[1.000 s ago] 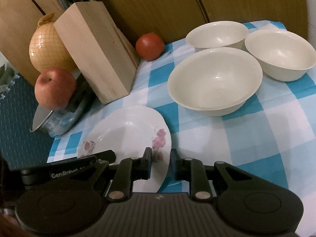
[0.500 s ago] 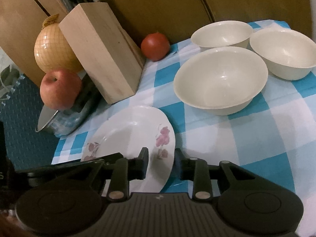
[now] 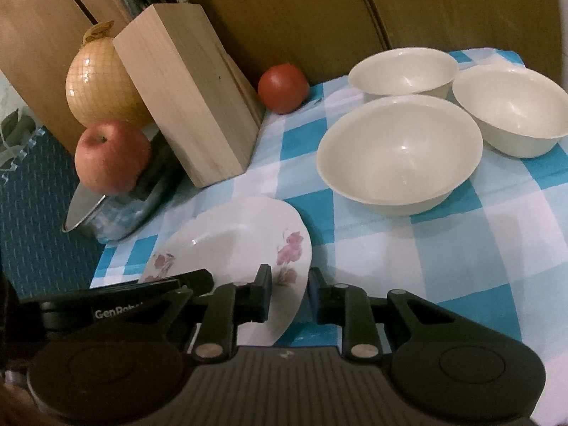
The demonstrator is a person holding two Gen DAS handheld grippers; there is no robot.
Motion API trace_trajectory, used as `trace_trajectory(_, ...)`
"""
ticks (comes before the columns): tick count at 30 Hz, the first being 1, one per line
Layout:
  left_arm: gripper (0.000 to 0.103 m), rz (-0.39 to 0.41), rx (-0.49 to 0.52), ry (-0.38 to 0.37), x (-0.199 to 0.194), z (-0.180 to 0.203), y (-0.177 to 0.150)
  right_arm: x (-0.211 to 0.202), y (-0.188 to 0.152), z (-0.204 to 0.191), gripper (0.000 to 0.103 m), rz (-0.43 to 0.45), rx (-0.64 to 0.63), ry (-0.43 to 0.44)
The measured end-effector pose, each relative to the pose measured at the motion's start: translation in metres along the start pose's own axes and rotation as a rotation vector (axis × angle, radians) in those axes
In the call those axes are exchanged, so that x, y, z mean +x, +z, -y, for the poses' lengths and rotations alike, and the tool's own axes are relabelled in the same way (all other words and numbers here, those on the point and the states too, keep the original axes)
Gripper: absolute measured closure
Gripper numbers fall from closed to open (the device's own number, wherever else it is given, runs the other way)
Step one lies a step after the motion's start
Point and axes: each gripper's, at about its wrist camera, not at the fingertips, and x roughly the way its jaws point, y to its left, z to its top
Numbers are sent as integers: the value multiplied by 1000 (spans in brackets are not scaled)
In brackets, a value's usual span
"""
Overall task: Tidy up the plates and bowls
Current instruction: 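Carry the held floral plate toward the plate stack with the right tool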
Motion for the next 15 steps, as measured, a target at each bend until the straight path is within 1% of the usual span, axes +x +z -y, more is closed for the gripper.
trace_trajectory(8, 11, 4, -15, -19, -7, -3, 0, -7, 0, -2, 81, 19, 0, 18)
trace_trajectory(15, 11, 3, -7, -8, -10, -1, -4, -10, -4, -3, 81, 15, -9, 15)
